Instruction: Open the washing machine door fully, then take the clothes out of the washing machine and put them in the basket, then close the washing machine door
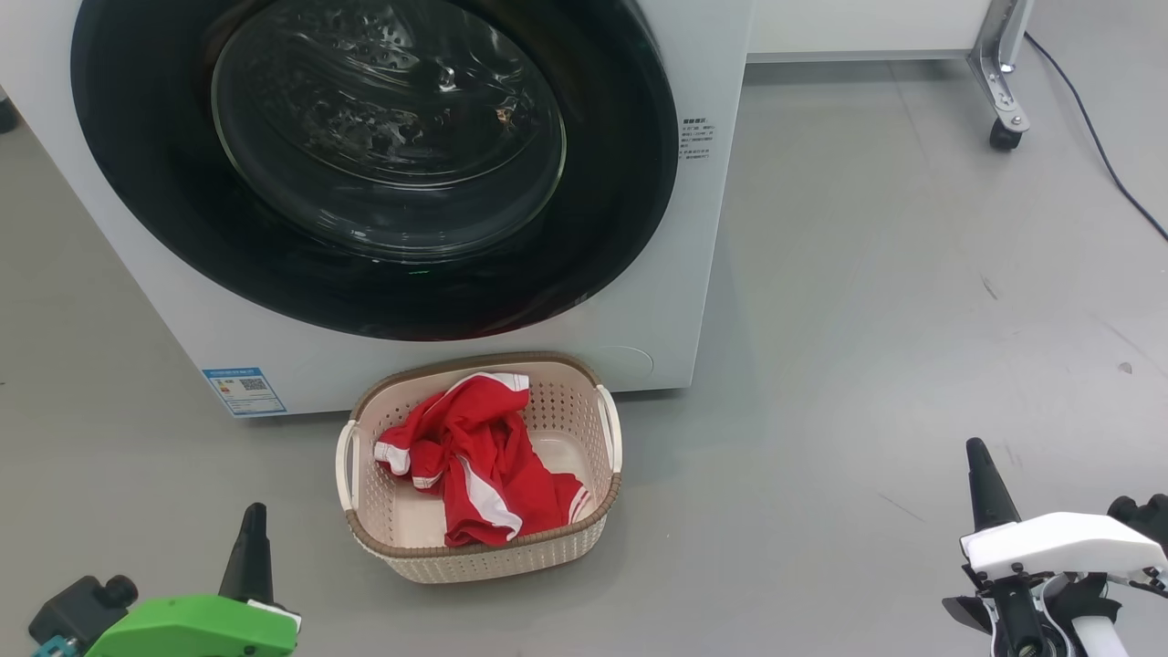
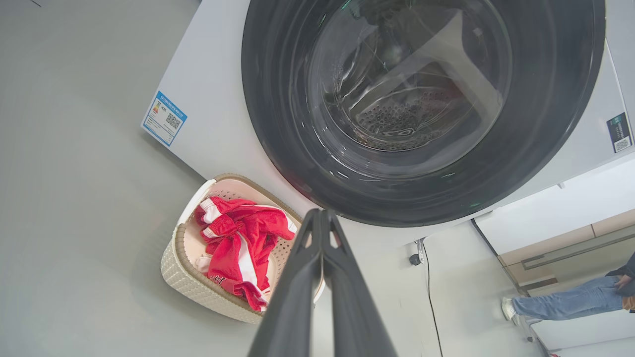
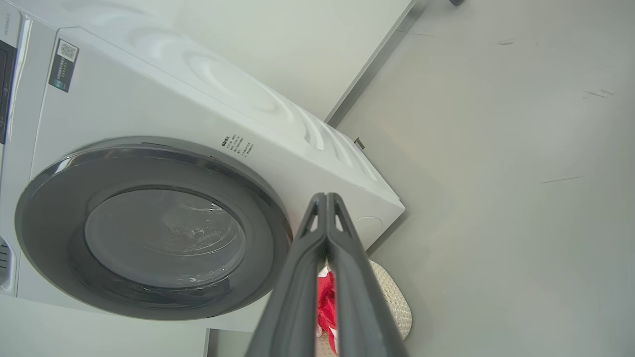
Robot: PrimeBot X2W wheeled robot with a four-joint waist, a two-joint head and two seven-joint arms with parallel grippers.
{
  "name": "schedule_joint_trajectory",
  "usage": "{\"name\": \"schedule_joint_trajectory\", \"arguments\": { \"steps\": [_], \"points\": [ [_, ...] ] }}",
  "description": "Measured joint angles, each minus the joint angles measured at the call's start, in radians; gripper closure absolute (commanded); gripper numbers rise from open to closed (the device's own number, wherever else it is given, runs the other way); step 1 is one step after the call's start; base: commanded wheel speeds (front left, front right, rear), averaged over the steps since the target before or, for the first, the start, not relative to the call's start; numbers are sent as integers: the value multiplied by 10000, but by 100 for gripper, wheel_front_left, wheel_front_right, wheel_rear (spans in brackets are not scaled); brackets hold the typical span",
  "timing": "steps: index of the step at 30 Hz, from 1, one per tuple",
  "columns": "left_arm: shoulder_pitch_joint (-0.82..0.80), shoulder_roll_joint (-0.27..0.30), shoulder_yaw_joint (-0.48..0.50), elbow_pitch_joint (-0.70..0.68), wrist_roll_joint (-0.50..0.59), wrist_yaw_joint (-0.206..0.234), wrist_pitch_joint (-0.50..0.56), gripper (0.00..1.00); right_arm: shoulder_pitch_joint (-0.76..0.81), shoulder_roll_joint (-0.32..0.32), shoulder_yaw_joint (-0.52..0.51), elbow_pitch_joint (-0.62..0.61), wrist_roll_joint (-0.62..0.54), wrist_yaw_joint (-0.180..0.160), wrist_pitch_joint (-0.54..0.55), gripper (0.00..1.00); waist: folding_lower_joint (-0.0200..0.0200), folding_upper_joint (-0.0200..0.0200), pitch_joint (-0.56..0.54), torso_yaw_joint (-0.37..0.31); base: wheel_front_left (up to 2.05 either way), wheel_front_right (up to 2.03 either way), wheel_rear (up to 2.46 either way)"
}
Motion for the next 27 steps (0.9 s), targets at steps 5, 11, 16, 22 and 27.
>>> {"name": "schedule_joint_trajectory", "arguments": {
  "steps": [5, 11, 16, 22, 27],
  "points": [
    [-55, 12, 65, 107, -594, -90, 128, 100, -7, 17, -142, 77, 541, 86, 174, 100, 0, 0, -20, 2, 0, 0, 0],
    [-207, 25, 169, 165, -1283, -314, 228, 100, -97, 33, -311, 157, 1174, 134, 305, 100, 0, 0, -43, 4, 0, 0, 0],
    [-232, 46, 299, 265, -1881, -416, 345, 100, -208, 63, -445, 221, 1712, 211, 433, 100, 0, 0, -62, 6, 0, 0, 0],
    [-379, 54, 368, 366, -2449, -508, 493, 100, -214, 71, -602, 299, 2232, 268, 546, 100, 0, 0, -82, 8, 0, 0, 0],
    [-430, 59, 439, 443, -3032, -608, 627, 100, -300, 81, -725, 349, 2755, 366, 690, 100, 0, 0, -102, 10, 0, 0, 0]
  ]
}}
